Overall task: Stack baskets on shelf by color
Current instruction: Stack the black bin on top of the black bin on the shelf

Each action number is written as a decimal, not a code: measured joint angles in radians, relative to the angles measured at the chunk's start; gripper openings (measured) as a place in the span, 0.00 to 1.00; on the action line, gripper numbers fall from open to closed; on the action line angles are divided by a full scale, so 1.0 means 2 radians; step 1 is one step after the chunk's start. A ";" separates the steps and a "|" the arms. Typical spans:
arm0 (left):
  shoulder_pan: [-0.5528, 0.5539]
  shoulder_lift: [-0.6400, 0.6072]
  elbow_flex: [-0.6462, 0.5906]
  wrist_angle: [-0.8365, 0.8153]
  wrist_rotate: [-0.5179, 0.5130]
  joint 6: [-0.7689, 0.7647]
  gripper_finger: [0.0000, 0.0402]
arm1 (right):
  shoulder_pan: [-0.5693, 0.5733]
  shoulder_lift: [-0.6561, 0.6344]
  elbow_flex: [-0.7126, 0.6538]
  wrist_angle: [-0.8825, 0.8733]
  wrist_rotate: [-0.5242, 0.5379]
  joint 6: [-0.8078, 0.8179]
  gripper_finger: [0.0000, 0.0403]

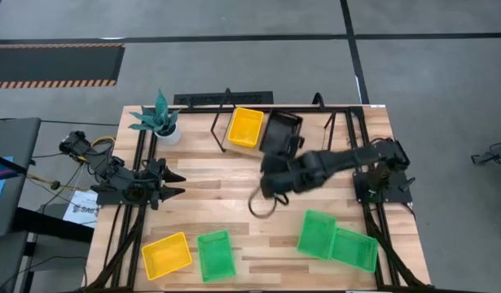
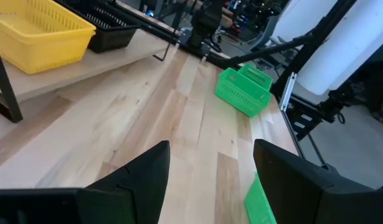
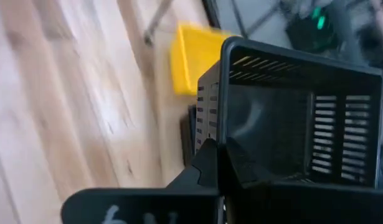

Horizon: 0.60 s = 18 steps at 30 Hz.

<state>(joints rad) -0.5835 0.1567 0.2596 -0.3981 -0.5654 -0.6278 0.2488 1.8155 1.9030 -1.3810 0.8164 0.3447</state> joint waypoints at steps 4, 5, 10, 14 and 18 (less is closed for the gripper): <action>0.000 0.000 0.000 0.000 -0.001 0.003 0.55 | -0.054 0.001 -0.020 0.005 -0.009 -0.051 0.02; 0.000 0.000 0.000 0.000 0.000 0.003 0.55 | -0.067 0.001 -0.028 0.007 -0.019 -0.057 0.02; 0.000 0.000 0.000 0.000 0.000 0.016 0.55 | -0.119 -0.019 -0.093 0.056 -0.067 -0.097 0.03; 0.000 0.000 0.000 -0.001 0.000 0.020 0.55 | -0.144 -0.047 -0.152 0.146 -0.104 -0.144 0.03; 0.000 0.000 0.000 -0.005 0.000 0.020 0.55 | -0.166 -0.071 -0.200 0.223 -0.137 -0.175 0.03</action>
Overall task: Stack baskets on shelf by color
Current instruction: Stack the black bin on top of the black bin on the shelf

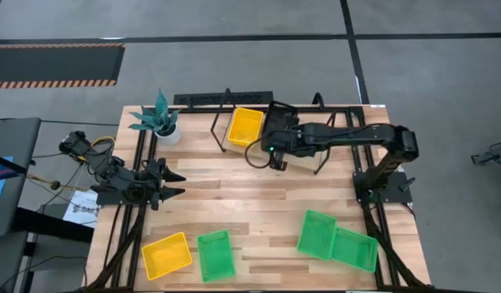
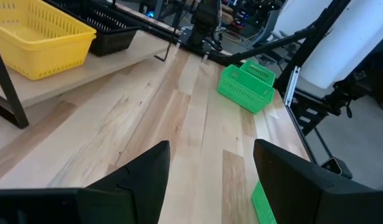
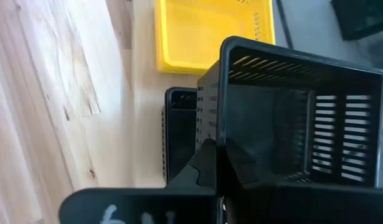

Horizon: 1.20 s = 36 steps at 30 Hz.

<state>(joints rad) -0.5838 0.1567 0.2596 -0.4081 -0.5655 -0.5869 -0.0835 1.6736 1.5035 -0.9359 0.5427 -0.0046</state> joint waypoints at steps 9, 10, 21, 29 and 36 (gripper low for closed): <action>0.000 0.000 0.000 0.000 0.000 0.000 0.55 | -0.039 -0.009 -0.037 0.032 -0.059 -0.011 0.05; 0.000 0.000 0.000 0.000 0.000 0.000 0.55 | -0.041 -0.009 -0.037 0.032 -0.063 -0.014 0.05; 0.000 0.000 0.000 -0.002 -0.001 0.000 0.55 | -0.048 -0.009 -0.037 0.043 -0.076 -0.015 0.10; 0.000 0.000 0.000 -0.002 0.000 0.000 0.55 | -0.052 -0.009 -0.037 0.042 -0.089 -0.006 0.12; 0.000 0.000 0.000 -0.002 0.000 0.000 0.55 | -0.051 -0.009 -0.037 0.040 -0.095 -0.005 0.12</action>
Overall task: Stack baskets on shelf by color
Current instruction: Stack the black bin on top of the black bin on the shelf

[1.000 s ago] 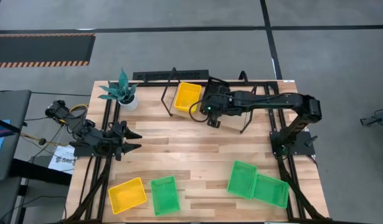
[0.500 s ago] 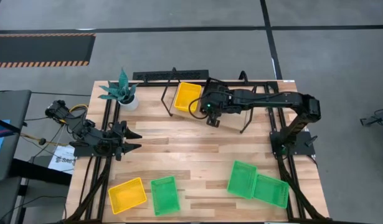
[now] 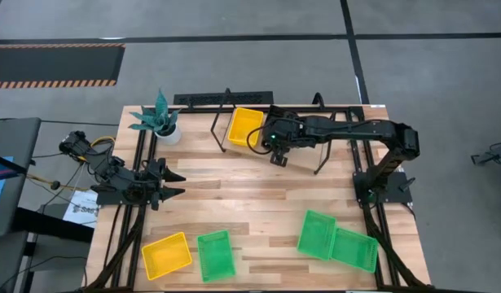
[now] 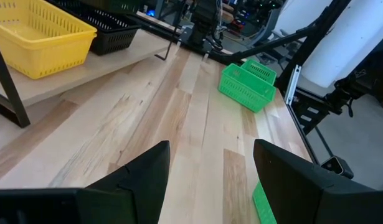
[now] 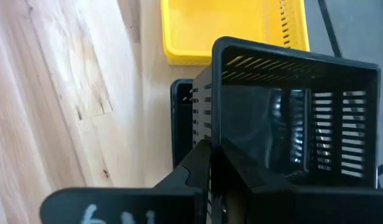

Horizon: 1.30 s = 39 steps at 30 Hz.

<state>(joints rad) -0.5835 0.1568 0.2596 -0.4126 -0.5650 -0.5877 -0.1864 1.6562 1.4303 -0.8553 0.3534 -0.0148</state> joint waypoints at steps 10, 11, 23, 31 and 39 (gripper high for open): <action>0.000 0.000 0.000 0.000 0.000 0.000 0.55 | -0.001 0.000 0.000 -0.019 0.001 0.007 0.12; 0.000 0.000 0.000 0.000 0.000 0.000 0.55 | -0.002 0.000 0.000 -0.019 0.001 0.007 0.12; 0.000 0.000 0.000 0.000 0.000 0.002 0.55 | -0.007 0.000 0.000 -0.016 -0.004 0.005 0.12; 0.000 0.000 0.000 0.000 0.000 0.004 0.55 | -0.012 0.000 0.000 -0.012 -0.022 0.004 0.12; 0.000 0.000 0.000 0.001 0.005 0.009 0.55 | -0.016 0.000 0.000 -0.012 -0.038 0.005 0.17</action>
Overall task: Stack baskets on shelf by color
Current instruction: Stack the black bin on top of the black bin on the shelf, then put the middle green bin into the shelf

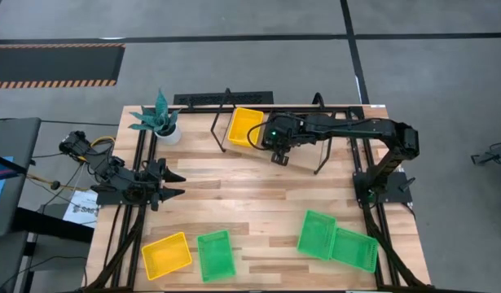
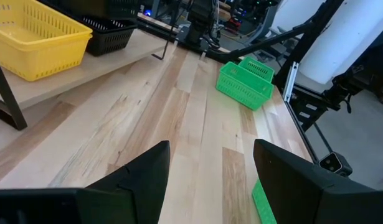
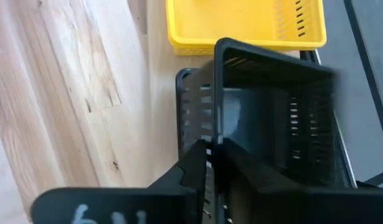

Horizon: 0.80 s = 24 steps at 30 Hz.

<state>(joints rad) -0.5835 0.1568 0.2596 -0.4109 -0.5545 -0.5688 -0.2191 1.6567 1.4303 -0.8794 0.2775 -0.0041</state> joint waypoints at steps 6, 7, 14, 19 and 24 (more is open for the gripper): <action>0.000 0.000 0.000 0.000 0.000 0.000 0.55 | -0.009 0.000 0.000 0.001 0.001 0.002 0.28; 0.000 0.000 0.000 0.000 0.000 0.000 0.55 | -0.010 0.000 0.000 0.002 0.001 0.002 0.29; 0.000 0.000 0.000 -0.001 0.000 0.000 0.55 | -0.013 0.000 0.000 0.018 0.025 0.011 0.34; 0.000 0.000 0.000 -0.001 -0.001 0.000 0.55 | -0.002 0.000 0.010 0.009 0.021 0.019 0.33; 0.000 0.000 0.000 -0.001 -0.001 -0.001 0.55 | 0.023 0.000 0.033 0.006 0.022 0.022 0.32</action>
<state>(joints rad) -0.5838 0.1570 0.2596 -0.4129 -0.5560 -0.5711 -0.1724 1.6573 1.4968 -0.8671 0.3206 0.0392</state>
